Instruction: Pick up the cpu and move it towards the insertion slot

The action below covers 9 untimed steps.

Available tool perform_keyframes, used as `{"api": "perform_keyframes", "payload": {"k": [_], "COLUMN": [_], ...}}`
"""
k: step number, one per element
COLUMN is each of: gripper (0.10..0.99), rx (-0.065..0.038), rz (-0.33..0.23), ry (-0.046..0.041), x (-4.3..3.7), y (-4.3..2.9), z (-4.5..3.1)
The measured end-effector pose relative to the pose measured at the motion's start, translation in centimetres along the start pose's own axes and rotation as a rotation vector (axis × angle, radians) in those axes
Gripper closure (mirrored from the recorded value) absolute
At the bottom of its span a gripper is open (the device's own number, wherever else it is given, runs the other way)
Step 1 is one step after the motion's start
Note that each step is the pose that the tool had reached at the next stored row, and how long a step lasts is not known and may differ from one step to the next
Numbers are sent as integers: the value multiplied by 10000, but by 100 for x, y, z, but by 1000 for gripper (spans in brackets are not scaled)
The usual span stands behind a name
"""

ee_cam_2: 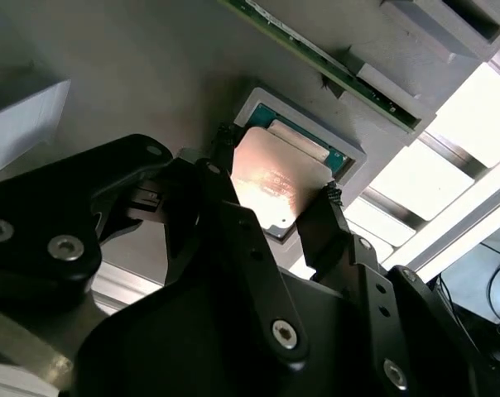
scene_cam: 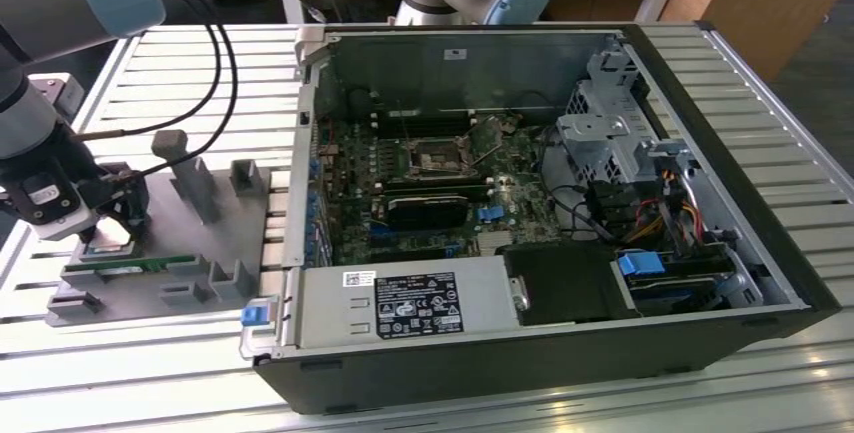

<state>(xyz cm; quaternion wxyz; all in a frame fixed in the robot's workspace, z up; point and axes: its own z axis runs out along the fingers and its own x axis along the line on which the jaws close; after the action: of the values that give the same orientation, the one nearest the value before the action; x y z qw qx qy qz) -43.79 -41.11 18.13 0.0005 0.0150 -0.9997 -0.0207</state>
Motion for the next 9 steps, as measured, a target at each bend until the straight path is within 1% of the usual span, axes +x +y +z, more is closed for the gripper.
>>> {"api": "perform_keyframes", "payload": {"k": [3,4,5,9], "gripper": [514,533,533,541], "rx": [0,0,-1,-1], "rz": [0,0,0,0], "ry": [1,1,-1,0], "x": [0,0,0,0], "y": [0,0,0,1], "z": [0,0,-2,-32]}}
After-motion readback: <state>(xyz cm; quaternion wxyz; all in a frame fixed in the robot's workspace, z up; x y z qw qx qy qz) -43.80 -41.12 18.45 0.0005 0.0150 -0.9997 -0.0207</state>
